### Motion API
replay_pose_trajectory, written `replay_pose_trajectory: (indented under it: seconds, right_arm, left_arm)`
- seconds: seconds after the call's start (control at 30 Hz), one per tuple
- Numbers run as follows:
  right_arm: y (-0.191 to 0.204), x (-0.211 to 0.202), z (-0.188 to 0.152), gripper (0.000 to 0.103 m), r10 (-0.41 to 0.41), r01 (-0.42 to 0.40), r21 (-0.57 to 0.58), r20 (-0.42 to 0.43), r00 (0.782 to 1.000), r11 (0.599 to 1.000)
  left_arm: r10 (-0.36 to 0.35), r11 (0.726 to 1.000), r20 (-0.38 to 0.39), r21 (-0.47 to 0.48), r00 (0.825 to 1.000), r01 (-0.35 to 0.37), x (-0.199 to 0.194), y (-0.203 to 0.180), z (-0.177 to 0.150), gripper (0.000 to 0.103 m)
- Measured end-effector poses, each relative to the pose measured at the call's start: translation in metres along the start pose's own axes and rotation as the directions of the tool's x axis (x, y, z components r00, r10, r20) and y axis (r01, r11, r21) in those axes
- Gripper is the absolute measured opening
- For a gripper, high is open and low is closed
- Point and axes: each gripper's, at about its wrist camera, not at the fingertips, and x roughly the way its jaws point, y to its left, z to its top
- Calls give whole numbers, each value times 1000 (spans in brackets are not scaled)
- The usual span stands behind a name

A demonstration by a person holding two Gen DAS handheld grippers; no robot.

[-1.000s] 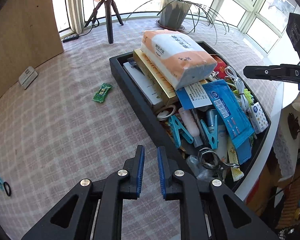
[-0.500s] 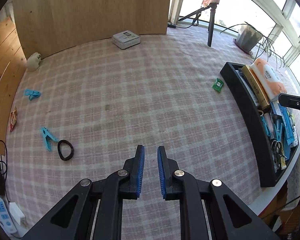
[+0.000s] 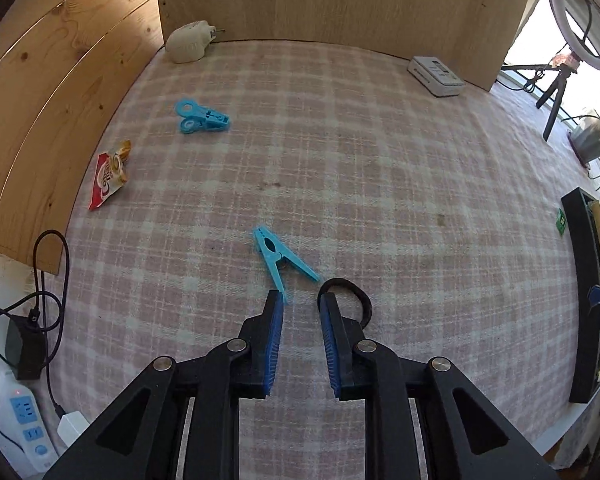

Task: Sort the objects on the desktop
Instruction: 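Move both open tools back toward the black hair tie and clothespin, then grasp the blue clothespin with the left tool while the right tool grasps the black hair tie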

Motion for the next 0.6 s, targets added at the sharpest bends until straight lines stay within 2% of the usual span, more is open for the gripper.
replay_pose_trajectory:
  seconds: [0.3, 0.5, 0.6]
  right_arm:
    - [32, 32, 12, 28, -2, 2, 29, -21, 1000, 1000]
    - [38, 51, 19, 28, 12, -9, 68, -43, 999, 998]
    - [41, 61, 24, 28, 32, -27, 86, -54, 998, 996]
  left_arm:
    - [-59, 997, -51, -43, 997, 57, 30, 14, 24, 24]
    - [-45, 999, -43, -24, 998, 44, 35, 14, 31, 25]
    - [-85, 995, -50, -63, 995, 81, 36, 22, 36, 25]
